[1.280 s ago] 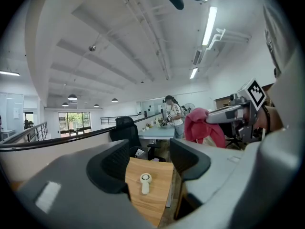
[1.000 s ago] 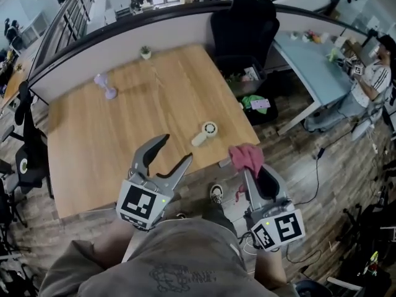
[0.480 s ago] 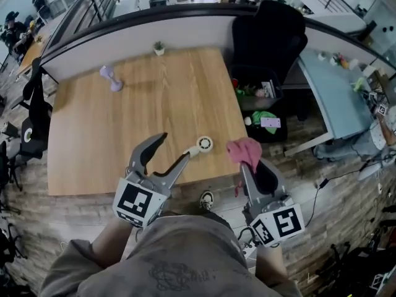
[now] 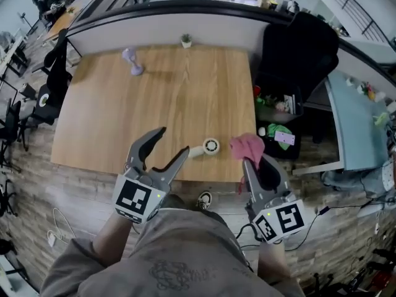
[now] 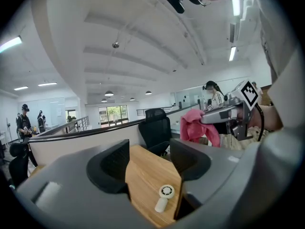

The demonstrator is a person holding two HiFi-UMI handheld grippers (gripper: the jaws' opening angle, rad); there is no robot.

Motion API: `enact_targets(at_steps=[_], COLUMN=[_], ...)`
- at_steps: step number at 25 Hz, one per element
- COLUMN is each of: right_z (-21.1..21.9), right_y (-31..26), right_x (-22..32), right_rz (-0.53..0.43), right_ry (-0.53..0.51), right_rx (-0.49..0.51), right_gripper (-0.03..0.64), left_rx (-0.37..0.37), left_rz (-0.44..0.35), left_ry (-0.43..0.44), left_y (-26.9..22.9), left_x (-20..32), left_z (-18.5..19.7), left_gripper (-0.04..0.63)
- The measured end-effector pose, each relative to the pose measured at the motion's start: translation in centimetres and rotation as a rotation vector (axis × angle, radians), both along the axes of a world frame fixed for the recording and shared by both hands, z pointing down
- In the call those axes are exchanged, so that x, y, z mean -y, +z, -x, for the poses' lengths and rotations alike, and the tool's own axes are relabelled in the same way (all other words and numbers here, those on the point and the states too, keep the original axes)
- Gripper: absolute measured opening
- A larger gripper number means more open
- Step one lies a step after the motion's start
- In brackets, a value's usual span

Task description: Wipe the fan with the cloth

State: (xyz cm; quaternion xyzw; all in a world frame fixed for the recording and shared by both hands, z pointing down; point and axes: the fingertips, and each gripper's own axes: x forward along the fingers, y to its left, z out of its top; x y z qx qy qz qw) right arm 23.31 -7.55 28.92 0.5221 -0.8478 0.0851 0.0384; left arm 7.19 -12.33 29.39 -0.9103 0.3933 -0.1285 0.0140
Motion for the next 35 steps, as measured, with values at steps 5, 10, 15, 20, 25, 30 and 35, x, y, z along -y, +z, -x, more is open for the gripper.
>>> enact_targets(at_steps=[5,10,15,20,25,30,35], right_z=[1.1,1.5,1.4,1.4,1.8,2.3,2.4], right_y=[0.6,1.5,2.7,4.3,7.0,10.9,16.1], right_x=[1.6,2.7,3.8,5.3,7.2,9.1,10.1], right_rz=[0.007,0.034,0.071,0.111,0.171,0.235,0.305], right_ry=[-0.054,-0.046,-0.022,0.002,0.012,0.029,0.057], right_rx=[-0.003,0.021,0.021,0.015,0.056,0.043,0.012], right_gripper=[0.094,0.094,0.094,0.094,0.094,0.094,0.094], left_rx=[0.015,0.039,0.057,0.116,0.161,0.216,0.246], left_rz=[0.032,0.033,0.066,0.072,0.068,0.156,0.241], left_ry=[-0.048,-0.036,-0.014,0.063,0.102,0.167,0.216], left_y=[0.8,1.6,2.5,4.9,8.8,14.8,21.0], left_x=[-0.2,0.5,1.7,2.9,4.5,5.0,5.0], left_z=[1.2,1.8,2.0,1.2,0.6,-0.1,-0.7], left_gripper=[0.264,0.264,0.265,0.268,0.268,0.268,0.268])
